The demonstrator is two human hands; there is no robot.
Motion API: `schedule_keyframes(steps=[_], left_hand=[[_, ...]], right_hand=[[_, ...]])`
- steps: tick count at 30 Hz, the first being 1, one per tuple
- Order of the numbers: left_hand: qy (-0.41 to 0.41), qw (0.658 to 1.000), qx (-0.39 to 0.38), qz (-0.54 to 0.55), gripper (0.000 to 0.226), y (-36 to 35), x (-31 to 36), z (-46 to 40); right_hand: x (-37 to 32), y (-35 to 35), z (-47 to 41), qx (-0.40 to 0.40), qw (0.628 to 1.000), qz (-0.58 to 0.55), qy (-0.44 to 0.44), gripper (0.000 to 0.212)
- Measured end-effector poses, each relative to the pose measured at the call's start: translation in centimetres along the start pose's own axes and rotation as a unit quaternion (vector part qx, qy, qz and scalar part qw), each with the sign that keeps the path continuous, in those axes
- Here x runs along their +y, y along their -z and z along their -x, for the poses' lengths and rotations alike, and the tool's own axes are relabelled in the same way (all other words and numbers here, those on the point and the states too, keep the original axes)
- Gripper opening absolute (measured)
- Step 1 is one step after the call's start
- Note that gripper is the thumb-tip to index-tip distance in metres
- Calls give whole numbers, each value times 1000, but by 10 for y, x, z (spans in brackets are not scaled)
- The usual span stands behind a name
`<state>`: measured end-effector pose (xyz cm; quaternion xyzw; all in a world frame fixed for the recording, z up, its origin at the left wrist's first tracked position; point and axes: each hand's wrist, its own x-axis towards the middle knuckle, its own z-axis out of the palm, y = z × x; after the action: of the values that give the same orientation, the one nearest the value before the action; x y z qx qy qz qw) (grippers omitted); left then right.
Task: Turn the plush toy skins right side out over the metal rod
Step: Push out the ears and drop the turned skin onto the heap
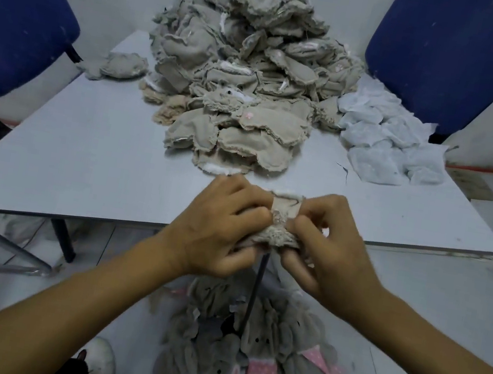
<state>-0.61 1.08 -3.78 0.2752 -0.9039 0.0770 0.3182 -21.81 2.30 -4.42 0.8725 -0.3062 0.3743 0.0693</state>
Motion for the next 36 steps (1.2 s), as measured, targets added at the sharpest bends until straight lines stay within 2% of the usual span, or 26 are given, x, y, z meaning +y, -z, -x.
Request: schedule_keyframes(steps=[8, 12, 15, 17, 20, 23, 26, 30, 32, 34, 36], left_hand=[[91, 996, -12, 1, 26, -27, 26, 34], [45, 999, -16, 12, 23, -9, 17, 21], [15, 1000, -4, 21, 19, 13, 0, -1], [42, 998, 7, 38, 22, 24, -6, -17], [128, 987, 13, 101, 30, 34, -12, -37], [206, 965, 34, 156, 19, 28, -18, -53], [234, 960, 54, 140, 7, 17, -17, -62], [256, 958, 20, 127, 12, 3, -19, -63], [301, 940, 27, 157, 17, 2, -24, -62], [363, 908, 30, 207, 16, 5, -32, -60], [405, 877, 14, 259, 5, 9, -43, -59]], right_hand=[[-9, -24, 32, -10, 999, -20, -47, 14], [-5, -12, 19, -21, 999, -19, -31, 27], [7, 8, -6, -32, 999, -37, -2, 28], [13, 19, -25, -37, 998, -57, -10, 27], [19, 22, -47, -39, 989, -102, -100, 24], [25, 13, -59, -2, 973, -115, -201, 19], [30, 1, -68, 36, 951, -89, -293, 20], [40, -12, -72, 0, 931, -76, -357, 20], [44, -11, -75, -46, 911, -156, -379, 23], [47, -5, -78, -103, 862, -310, -388, 23], [51, 3, -76, -174, 815, -407, -373, 19]])
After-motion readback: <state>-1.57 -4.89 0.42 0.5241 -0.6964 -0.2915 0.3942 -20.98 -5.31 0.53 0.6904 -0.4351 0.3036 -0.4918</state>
